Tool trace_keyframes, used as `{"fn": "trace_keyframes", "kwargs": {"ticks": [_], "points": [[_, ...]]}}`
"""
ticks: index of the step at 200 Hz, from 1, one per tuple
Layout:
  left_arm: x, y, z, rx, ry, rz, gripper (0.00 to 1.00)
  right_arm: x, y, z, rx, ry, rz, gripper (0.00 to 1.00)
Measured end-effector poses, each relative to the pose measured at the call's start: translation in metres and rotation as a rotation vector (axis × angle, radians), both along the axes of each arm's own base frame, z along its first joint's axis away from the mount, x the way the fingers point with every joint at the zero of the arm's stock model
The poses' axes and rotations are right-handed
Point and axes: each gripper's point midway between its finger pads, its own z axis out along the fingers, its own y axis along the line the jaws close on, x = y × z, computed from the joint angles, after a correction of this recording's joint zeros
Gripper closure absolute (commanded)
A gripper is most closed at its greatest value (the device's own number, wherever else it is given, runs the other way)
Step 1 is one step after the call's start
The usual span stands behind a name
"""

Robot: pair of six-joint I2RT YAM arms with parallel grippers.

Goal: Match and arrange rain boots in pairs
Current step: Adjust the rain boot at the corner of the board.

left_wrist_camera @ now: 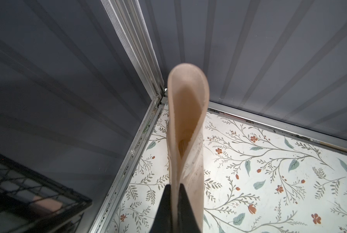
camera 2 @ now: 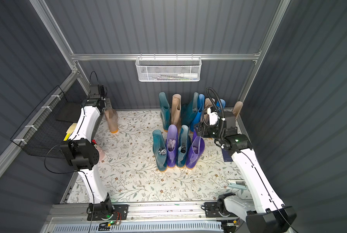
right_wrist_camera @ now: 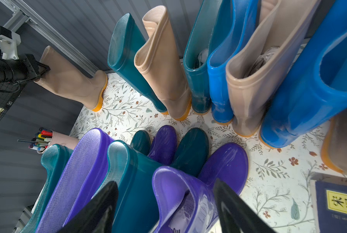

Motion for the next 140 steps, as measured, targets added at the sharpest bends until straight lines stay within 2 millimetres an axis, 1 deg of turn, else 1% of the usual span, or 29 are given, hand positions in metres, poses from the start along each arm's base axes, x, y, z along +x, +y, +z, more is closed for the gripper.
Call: {"fn": "trace_keyframes", "kwargs": {"ticks": [16, 47, 53, 62, 77, 84, 95, 113, 128, 140], "points": [[0.000, -0.001, 0.000, -0.002, 0.000, -0.003, 0.93, 0.000, 0.000, -0.001, -0.001, 0.002, 0.000, 0.22], [0.000, -0.001, 0.002, 0.000, -0.001, -0.005, 0.87, 0.000, 0.000, -0.001, -0.001, 0.005, 0.000, 0.21], [0.001, -0.001, 0.005, 0.001, -0.010, -0.005, 0.85, 0.000, 0.000, -0.002, -0.002, 0.005, 0.001, 0.21], [0.003, 0.000, 0.010, 0.004, -0.026, -0.006, 0.80, 0.000, 0.000, -0.002, -0.002, 0.006, 0.001, 0.21], [0.005, 0.000, 0.020, 0.012, -0.054, -0.006, 0.77, 0.000, 0.000, -0.002, -0.002, 0.007, 0.001, 0.21], [0.006, 0.000, 0.022, 0.014, -0.062, -0.008, 0.72, 0.000, 0.001, -0.002, -0.002, 0.007, 0.002, 0.21], [0.007, 0.000, 0.024, 0.020, -0.066, -0.012, 0.59, 0.000, 0.001, -0.002, -0.002, 0.008, 0.002, 0.21], [0.007, 0.000, 0.024, 0.021, -0.064, -0.013, 0.46, 0.000, 0.001, -0.003, -0.003, 0.012, 0.003, 0.21], [0.007, 0.000, 0.024, 0.026, -0.064, -0.018, 0.40, 0.000, 0.001, -0.004, -0.003, 0.014, 0.003, 0.21], [0.008, -0.001, 0.024, 0.025, -0.063, -0.024, 0.37, 0.001, 0.001, -0.004, -0.003, 0.016, 0.004, 0.21]]}}
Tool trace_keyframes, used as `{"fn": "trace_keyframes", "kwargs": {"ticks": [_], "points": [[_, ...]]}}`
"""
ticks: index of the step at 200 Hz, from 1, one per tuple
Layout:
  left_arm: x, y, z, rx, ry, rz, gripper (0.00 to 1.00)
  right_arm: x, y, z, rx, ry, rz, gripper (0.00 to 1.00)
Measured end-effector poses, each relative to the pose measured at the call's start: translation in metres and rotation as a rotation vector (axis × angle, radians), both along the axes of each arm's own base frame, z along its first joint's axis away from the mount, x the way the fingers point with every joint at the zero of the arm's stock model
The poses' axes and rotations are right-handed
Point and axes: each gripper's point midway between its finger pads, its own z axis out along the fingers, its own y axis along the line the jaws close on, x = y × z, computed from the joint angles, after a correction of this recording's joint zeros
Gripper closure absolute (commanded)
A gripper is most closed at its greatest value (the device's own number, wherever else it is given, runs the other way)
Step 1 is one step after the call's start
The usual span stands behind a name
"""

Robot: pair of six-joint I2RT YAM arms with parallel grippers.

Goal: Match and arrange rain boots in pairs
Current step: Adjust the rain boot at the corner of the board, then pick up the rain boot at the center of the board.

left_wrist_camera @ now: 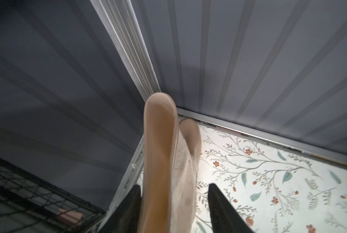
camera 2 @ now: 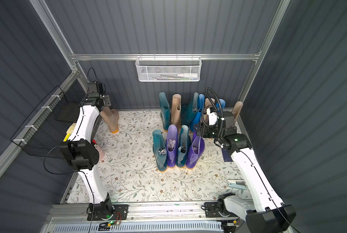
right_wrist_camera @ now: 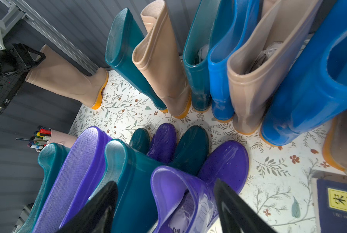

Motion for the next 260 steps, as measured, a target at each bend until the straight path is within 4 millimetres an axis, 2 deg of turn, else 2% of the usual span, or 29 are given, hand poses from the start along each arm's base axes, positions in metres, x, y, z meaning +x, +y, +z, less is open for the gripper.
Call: {"fn": "trace_keyframes", "kwargs": {"ticks": [28, 48, 111, 140, 155, 206, 260], "points": [[0.002, -0.005, 0.003, -0.017, -0.009, -0.024, 0.32, 0.000, 0.000, 0.000, 0.001, 0.000, 0.000, 0.21], [0.000, -0.009, 0.012, -0.039, -0.031, -0.042, 0.30, 0.000, 0.000, 0.000, 0.002, 0.000, 0.000, 0.21], [-0.026, -0.032, 0.082, -0.153, -0.184, -0.118, 0.29, 0.006, 0.003, 0.008, 0.003, -0.018, 0.006, 0.22], [-0.034, -0.053, 0.101, -0.188, -0.223, -0.165, 0.27, 0.014, 0.006, 0.019, 0.009, -0.041, 0.010, 0.23], [-0.035, -0.075, 0.103, -0.194, -0.223, -0.205, 0.26, 0.020, 0.008, 0.024, 0.009, -0.048, 0.011, 0.24], [-0.051, -0.190, 0.101, -0.242, -0.183, -0.417, 0.25, 0.049, 0.016, 0.030, 0.007, -0.054, 0.019, 0.28], [-0.068, -0.276, 0.098, -0.320, -0.165, -0.559, 0.24, 0.079, 0.028, 0.034, 0.034, -0.060, 0.041, 0.36]]}}
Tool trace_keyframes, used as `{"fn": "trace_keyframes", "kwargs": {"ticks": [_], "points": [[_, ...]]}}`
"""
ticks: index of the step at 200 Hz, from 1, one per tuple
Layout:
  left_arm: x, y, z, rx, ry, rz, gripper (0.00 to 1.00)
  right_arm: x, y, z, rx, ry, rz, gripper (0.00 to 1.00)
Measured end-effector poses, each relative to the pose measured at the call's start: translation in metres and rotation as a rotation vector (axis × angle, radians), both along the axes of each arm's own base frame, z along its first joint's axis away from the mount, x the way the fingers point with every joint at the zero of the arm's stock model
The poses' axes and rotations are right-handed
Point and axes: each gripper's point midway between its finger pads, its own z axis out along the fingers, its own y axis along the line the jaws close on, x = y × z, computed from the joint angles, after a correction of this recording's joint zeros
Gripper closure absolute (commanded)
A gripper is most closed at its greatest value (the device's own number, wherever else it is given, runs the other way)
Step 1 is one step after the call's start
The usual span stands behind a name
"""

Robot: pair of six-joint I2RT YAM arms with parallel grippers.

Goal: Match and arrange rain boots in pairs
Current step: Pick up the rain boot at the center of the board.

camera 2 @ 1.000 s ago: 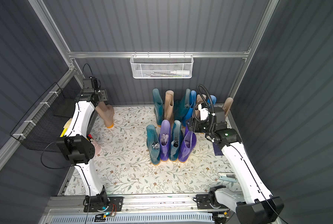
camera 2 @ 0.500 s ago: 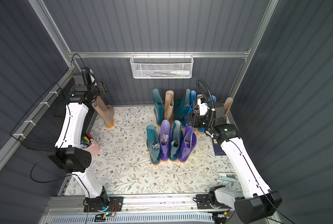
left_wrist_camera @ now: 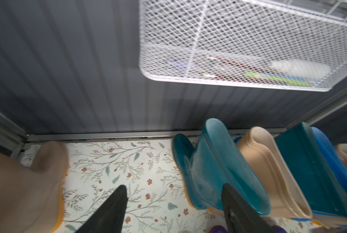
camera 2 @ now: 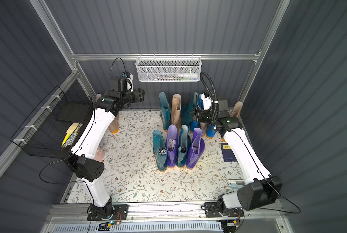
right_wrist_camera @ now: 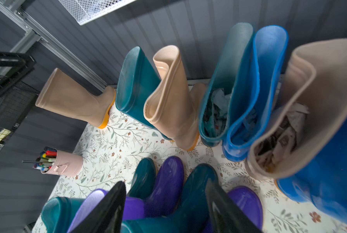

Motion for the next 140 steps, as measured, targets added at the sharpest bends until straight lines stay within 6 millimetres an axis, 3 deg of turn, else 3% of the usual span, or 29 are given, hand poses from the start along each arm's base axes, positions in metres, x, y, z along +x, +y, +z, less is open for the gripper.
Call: {"fn": "trace_keyframes", "kwargs": {"ticks": [34, 75, 108, 140], "points": [[-0.001, -0.076, -0.009, -0.034, 0.000, -0.122, 0.23, 0.006, 0.004, -0.001, 0.014, 0.001, 0.007, 0.38], [-0.001, -0.156, -0.047, -0.052, 0.042, -0.235, 0.22, -0.002, -0.004, 0.003, 0.006, -0.019, -0.021, 0.38], [-0.007, -0.186, -0.079, -0.037, 0.094, -0.264, 0.21, -0.023, -0.024, 0.011, 0.006, -0.048, -0.076, 0.36], [-0.016, -0.202, -0.083, -0.021, 0.085, -0.267, 0.20, -0.046, -0.043, 0.022, 0.016, -0.090, -0.126, 0.34]]}}
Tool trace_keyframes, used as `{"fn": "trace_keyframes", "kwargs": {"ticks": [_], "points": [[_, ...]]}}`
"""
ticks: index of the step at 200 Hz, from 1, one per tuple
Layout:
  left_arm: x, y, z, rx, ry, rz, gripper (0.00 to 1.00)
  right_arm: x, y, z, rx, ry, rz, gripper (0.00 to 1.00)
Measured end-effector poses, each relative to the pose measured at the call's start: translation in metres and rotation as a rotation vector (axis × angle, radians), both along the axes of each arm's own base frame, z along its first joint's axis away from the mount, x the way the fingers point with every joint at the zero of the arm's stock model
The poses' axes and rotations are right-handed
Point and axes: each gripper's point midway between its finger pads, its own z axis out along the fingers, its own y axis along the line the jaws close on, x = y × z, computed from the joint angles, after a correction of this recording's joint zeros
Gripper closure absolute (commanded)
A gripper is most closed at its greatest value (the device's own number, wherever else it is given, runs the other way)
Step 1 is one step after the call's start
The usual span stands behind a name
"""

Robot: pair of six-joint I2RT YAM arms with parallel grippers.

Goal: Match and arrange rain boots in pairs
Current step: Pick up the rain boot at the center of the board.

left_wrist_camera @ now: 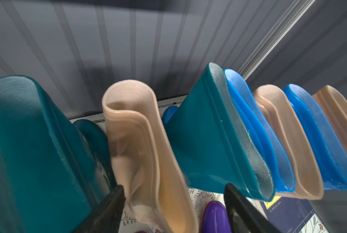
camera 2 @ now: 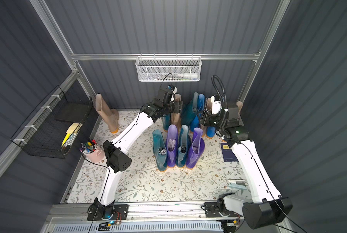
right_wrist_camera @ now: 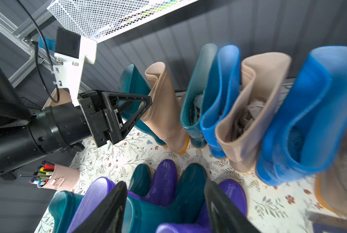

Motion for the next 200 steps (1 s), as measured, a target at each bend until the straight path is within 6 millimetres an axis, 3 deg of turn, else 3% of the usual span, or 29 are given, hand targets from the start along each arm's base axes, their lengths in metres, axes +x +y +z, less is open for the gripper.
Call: {"fn": "trace_keyframes", "kwargs": {"ticks": [43, 110, 123, 169, 191, 200], "points": [[-0.003, -0.010, -0.009, 0.036, -0.020, 0.030, 0.19, -0.019, -0.007, 0.011, 0.005, -0.039, -0.019, 0.32], [0.013, -0.011, -0.057, 0.155, -0.014, 0.110, 0.21, -0.024, -0.009, -0.008, 0.007, 0.014, -0.026, 0.32], [0.014, -0.009, -0.063, 0.174, -0.011, 0.119, 0.30, -0.025, -0.009, -0.009, 0.009, 0.020, -0.027, 0.32], [0.018, -0.008, -0.061, 0.194, -0.033, 0.123, 0.81, -0.026, -0.009, -0.017, 0.008, 0.039, -0.029, 0.32], [0.018, -0.008, -0.059, 0.195, -0.040, 0.121, 1.00, -0.026, -0.009, -0.019, 0.007, 0.044, -0.029, 0.32], [0.019, -0.008, -0.059, 0.204, -0.047, 0.113, 1.00, -0.027, -0.009, -0.019, 0.007, 0.043, -0.029, 0.32]]}}
